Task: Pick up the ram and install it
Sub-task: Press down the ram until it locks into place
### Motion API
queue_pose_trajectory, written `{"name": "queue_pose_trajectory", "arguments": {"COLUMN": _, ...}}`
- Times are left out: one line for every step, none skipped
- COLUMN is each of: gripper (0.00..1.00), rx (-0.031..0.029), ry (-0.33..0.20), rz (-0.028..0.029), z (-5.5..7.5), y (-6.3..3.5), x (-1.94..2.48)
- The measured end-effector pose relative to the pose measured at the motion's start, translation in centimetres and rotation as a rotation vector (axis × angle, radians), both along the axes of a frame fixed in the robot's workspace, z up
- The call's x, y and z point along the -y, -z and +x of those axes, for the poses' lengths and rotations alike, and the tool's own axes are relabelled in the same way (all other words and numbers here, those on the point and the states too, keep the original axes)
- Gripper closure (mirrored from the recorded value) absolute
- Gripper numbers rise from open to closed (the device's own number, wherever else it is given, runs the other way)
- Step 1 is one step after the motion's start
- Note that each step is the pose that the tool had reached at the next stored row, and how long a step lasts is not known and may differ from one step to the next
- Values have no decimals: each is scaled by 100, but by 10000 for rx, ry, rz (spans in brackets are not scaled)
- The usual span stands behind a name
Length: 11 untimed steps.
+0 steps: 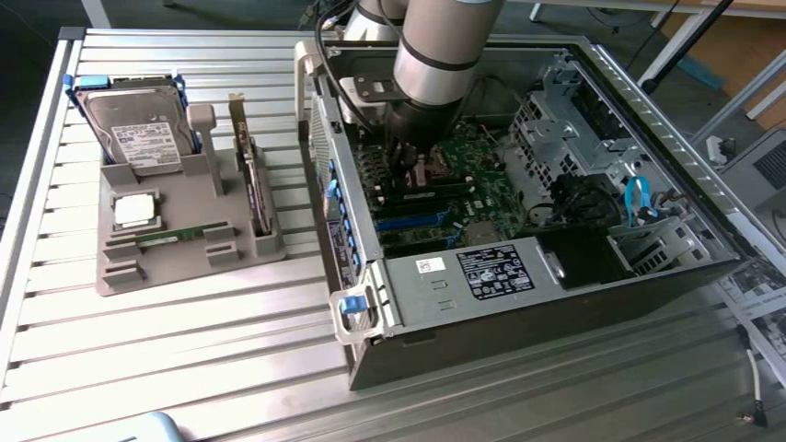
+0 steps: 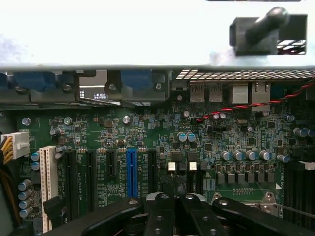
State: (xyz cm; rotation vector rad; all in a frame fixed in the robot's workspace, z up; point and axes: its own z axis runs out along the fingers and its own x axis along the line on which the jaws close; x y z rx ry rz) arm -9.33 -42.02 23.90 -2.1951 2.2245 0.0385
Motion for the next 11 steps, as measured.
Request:
{"name": "queue_pose_trajectory", "arguments": {"gripper": 89, "rx": 0, "ry": 0, "rz": -1, "z": 0, "y": 2, "x": 0}}
{"name": "queue_pose_trajectory", "arguments": {"gripper": 89, "rx": -1, "ry": 0, "rz": -2, "z": 0, "y": 4, "x": 0}}
{"name": "queue_pose_trajectory", "arguments": {"gripper": 89, "rx": 1, "ry": 0, "rz": 1, "z": 0, "y": 9, "x": 0}}
{"name": "queue_pose_trajectory", "arguments": {"gripper": 89, "rx": 1, "ry": 0, "rz": 1, "z": 0, "y": 14, "x": 0}}
{"name": "queue_pose_trajectory", "arguments": {"gripper": 89, "rx": 0, "ry": 0, "rz": 0, "z": 0, "y": 18, "x": 0}}
{"name": "queue_pose_trajectory", "arguments": {"gripper": 89, "rx": 0, "ry": 0, "rz": 0, "z": 0, "y": 21, "x": 0}}
{"name": "queue_pose_trajectory", "arguments": {"gripper": 89, "rx": -1, "ry": 0, "rz": -1, "z": -1, "y": 22, "x": 0}}
{"name": "queue_pose_trajectory", "arguments": {"gripper": 89, "rx": -1, "ry": 0, "rz": -1, "z": -1, "y": 22, "x": 0}}
{"name": "queue_pose_trajectory", "arguments": {"gripper": 89, "rx": -1, "ry": 0, "rz": -1, "z": -1, "y": 22, "x": 0}}
{"name": "queue_pose_trajectory", "arguments": {"gripper": 89, "rx": 0, "ry": 0, "rz": 0, "z": 0, "y": 24, "x": 0}}
{"name": "queue_pose_trajectory", "arguments": {"gripper": 89, "rx": 1, "ry": 0, "rz": 2, "z": 0, "y": 28, "x": 0}}
